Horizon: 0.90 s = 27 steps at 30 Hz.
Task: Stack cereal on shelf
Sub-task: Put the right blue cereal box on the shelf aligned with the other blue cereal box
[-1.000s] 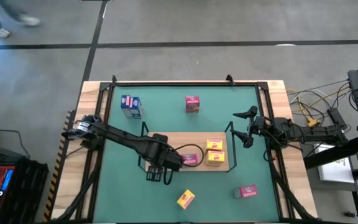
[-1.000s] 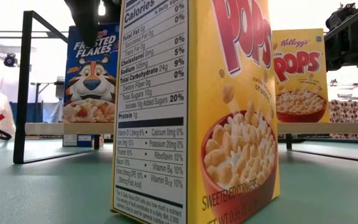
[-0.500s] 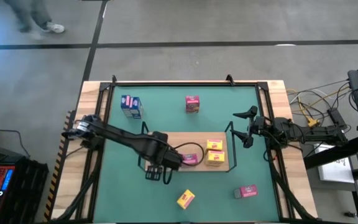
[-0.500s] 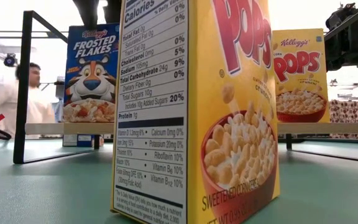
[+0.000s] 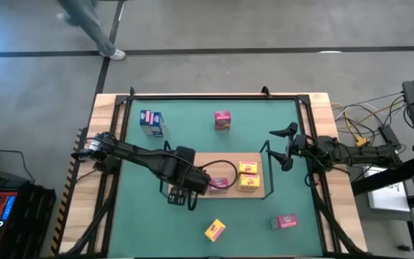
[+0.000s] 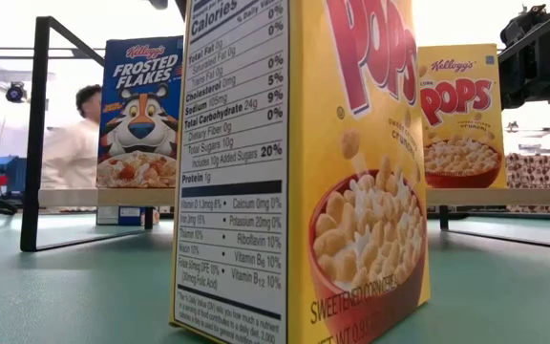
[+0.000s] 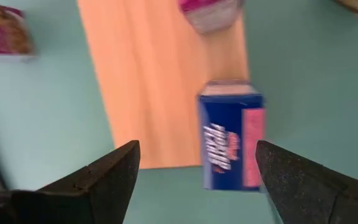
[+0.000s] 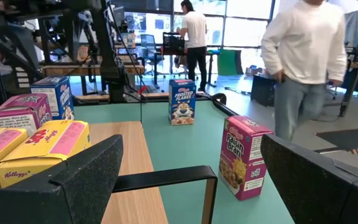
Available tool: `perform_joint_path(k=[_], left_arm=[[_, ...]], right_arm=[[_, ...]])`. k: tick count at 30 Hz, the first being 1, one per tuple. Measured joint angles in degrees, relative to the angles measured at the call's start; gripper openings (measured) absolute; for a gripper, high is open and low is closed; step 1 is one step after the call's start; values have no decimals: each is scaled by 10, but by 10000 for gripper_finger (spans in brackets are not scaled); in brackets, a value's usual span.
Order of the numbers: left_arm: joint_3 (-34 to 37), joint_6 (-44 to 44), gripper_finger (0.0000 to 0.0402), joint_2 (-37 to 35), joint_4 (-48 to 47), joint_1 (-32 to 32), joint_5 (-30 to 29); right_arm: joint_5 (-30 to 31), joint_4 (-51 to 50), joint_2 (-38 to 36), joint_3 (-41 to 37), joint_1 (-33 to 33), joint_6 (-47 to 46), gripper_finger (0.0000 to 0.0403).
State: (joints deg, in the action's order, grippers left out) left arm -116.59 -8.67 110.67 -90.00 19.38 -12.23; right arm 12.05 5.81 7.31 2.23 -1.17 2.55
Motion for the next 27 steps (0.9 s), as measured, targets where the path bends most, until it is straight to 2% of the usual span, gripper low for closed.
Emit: perform_joint_path(k=[6,11,19,27], left_arm=[[7,90,303,-16,0,0,-88],[22,198,303,-33,0,-3,-116],[157,212,303,-138,-1,-39,-143],[278,212,303,-264,0,-125,-168]], right_arm=[[0,0,0,0,0,0,370],[0,0,0,0,0,0,370],[0,0,0,0,0,0,370],[0,0,0,0,0,0,370]])
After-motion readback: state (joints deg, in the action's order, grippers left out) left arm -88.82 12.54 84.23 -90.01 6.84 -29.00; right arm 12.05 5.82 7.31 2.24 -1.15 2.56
